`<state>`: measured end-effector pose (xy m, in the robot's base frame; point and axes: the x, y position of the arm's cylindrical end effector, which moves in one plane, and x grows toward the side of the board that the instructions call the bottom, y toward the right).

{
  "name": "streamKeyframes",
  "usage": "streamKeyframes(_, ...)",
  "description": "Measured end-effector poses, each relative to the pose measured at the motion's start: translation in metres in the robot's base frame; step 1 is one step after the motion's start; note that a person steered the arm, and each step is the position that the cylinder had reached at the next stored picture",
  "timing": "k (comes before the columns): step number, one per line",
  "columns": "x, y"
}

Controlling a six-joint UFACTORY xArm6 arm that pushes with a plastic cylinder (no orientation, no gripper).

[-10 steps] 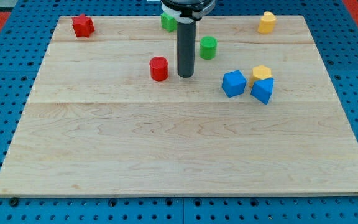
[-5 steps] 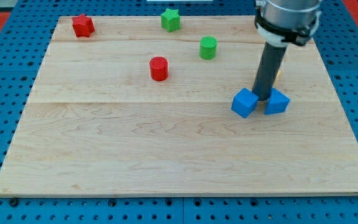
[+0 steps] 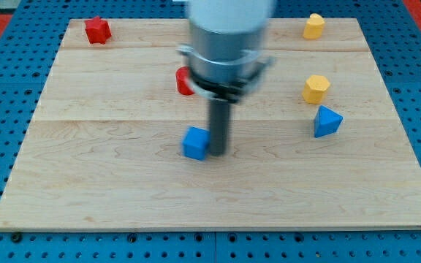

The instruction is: Move the cube vertically to the bottom of the red star

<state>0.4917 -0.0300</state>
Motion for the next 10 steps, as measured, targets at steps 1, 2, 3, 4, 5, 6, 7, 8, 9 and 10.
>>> streamKeyframes(1,-0.017,-0.107)
streamKeyframes(2,-0.049,-0.139)
streamKeyframes(3,-0.064,-0.182)
streamKeyframes(4,-0.042,-0.147)
streamKeyframes(5,-0.057,-0.131)
streamKeyframes(6,-0.015,-0.149)
streamKeyframes(7,-0.035,-0.176)
streamKeyframes(8,-0.040,-0.182)
streamKeyframes(9,-0.007,-0.184)
streamKeyframes(10,-0.003,-0.179)
